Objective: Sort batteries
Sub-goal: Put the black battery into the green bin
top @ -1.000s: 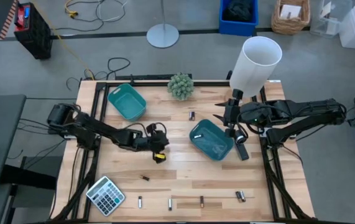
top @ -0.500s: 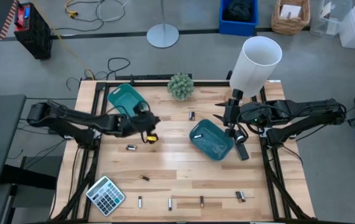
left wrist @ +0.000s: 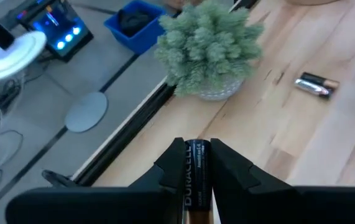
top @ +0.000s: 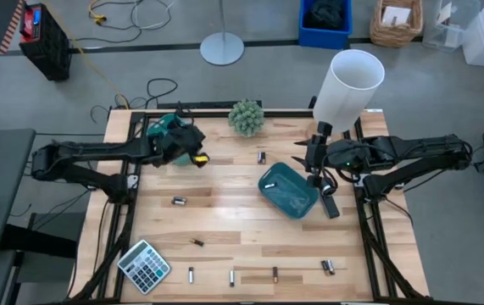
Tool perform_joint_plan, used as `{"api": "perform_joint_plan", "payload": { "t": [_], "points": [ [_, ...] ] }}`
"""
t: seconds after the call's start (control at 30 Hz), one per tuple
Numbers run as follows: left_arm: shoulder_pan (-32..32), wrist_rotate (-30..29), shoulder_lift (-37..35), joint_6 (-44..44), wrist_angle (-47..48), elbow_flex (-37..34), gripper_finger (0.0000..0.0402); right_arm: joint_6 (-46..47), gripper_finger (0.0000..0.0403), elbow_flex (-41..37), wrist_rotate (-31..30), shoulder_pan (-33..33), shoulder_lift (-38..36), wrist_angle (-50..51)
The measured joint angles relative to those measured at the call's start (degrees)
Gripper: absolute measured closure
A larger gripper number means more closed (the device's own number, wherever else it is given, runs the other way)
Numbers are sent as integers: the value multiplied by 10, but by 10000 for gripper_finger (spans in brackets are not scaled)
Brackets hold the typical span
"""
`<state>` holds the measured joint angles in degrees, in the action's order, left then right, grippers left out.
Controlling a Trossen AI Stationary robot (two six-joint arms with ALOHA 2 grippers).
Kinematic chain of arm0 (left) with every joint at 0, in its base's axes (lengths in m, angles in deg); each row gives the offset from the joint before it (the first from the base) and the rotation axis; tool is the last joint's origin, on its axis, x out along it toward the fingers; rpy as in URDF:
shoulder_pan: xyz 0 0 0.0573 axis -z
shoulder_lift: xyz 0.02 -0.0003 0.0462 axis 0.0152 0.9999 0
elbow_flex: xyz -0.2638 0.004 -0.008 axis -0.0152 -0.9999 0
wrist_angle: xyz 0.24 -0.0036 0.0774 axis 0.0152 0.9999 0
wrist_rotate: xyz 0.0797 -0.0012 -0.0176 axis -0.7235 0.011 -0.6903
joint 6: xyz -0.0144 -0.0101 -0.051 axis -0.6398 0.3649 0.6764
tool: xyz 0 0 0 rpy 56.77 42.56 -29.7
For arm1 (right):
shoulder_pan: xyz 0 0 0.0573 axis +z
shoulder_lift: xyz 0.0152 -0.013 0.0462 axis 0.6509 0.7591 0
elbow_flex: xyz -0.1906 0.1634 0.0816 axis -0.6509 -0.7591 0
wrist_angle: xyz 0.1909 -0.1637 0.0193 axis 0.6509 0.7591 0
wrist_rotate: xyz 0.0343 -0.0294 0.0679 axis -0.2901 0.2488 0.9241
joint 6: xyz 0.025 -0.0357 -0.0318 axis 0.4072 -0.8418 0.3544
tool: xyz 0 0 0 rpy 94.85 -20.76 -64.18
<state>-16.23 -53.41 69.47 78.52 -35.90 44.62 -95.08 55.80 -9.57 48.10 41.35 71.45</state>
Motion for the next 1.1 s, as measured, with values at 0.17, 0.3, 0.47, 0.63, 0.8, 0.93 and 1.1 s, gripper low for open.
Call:
{"api": "perform_joint_plan", "payload": {
  "t": [0.17,0.3,0.47,0.63,0.8,0.93,1.1],
  "points": [
    [-56,38,0,-19,-2,0,355,0,198,0,0,0,0,0],
    [-107,81,0,-22,0,-2,355,2,198,0,0,0,0,0],
    [-151,127,0,-28,-5,-2,355,2,198,0,0,0,0,0],
    [-186,151,0,-31,-5,-2,352,2,198,0,0,0,0,1],
    [-208,161,0,-31,-5,-3,352,1,198,0,0,0,0,1],
    [-233,161,0,-31,-5,-3,352,4,198,0,0,0,0,3],
    [-254,188,0,-31,-2,-3,352,11,198,0,0,0,0,10]
  ]
}}
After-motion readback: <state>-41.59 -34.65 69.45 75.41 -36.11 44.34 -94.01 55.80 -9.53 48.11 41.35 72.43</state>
